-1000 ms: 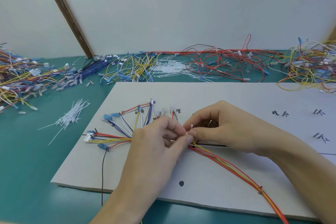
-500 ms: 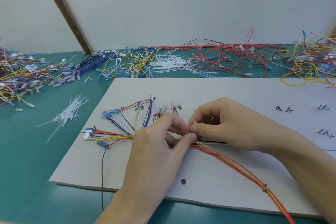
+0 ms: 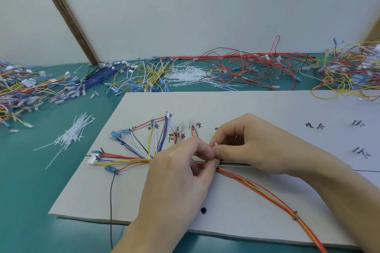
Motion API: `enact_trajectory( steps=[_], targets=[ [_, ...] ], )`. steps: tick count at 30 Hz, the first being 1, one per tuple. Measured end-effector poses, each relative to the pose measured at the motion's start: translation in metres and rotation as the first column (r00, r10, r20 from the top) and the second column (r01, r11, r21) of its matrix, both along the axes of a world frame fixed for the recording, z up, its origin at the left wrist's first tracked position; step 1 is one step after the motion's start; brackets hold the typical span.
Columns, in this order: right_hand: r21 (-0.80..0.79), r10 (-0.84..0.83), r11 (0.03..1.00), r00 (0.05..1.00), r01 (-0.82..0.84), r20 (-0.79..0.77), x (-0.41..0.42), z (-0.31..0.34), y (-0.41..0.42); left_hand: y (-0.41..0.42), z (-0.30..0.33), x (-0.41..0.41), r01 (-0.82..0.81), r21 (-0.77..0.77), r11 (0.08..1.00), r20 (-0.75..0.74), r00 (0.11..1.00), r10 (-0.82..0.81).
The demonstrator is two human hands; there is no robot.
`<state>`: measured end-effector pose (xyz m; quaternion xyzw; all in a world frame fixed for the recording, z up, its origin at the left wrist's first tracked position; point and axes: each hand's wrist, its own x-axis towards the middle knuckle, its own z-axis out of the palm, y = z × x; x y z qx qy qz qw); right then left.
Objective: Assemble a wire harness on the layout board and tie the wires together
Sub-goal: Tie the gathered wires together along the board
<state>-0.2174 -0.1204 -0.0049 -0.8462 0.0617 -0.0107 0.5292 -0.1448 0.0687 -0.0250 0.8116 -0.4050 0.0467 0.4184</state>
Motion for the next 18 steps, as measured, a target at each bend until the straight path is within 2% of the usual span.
enact_trajectory(
  steps=[18],
  targets=[
    [-0.071, -0.024, 0.997, 1.0, 0.025, 0.014, -0.0001, 0.0016, 0.0021, 0.0011, -0.0051, 0.006, 0.095, -0.091, 0.991, 0.0, 0.995, -0.095]
  ],
)
